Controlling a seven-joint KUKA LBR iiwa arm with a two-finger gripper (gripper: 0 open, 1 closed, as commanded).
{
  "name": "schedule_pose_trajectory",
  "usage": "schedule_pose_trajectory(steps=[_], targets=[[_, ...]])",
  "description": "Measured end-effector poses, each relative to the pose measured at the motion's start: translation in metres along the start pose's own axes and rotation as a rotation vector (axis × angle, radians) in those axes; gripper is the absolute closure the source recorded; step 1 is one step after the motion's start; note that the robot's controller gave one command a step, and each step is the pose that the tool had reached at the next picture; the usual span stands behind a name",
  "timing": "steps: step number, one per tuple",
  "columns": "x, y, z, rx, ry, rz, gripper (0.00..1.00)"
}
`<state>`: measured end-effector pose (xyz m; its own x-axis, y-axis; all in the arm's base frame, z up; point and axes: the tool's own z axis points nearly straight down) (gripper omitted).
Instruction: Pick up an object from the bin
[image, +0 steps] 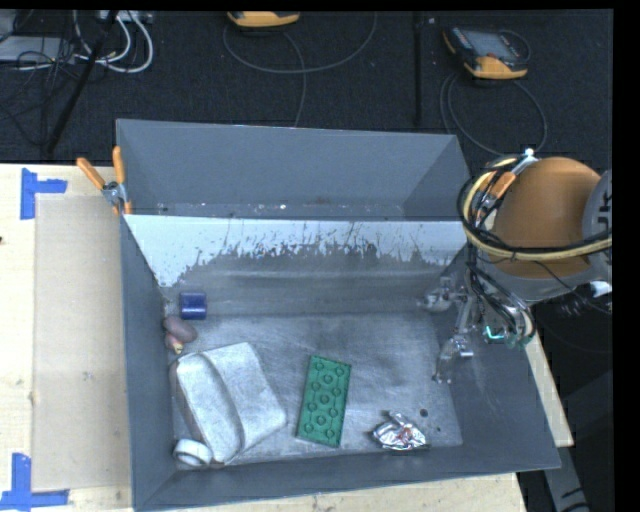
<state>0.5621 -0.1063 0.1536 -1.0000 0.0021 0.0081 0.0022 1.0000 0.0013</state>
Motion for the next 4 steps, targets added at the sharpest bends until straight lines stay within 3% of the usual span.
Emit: schedule_pose_trajectory(steps=[1,2,3,4], targets=[[0.047,0.057,0.073,0.003,-0.011,-0.293,0.00],[0.058,0.153,0.026,0.000,-0.010,-0.472,0.00],[0.026,0.130,0.062,0.003,-0.007,-0.642,0.00],[0.021,0.168,0.082,0.007,-0.010,-0.858,0.00]])
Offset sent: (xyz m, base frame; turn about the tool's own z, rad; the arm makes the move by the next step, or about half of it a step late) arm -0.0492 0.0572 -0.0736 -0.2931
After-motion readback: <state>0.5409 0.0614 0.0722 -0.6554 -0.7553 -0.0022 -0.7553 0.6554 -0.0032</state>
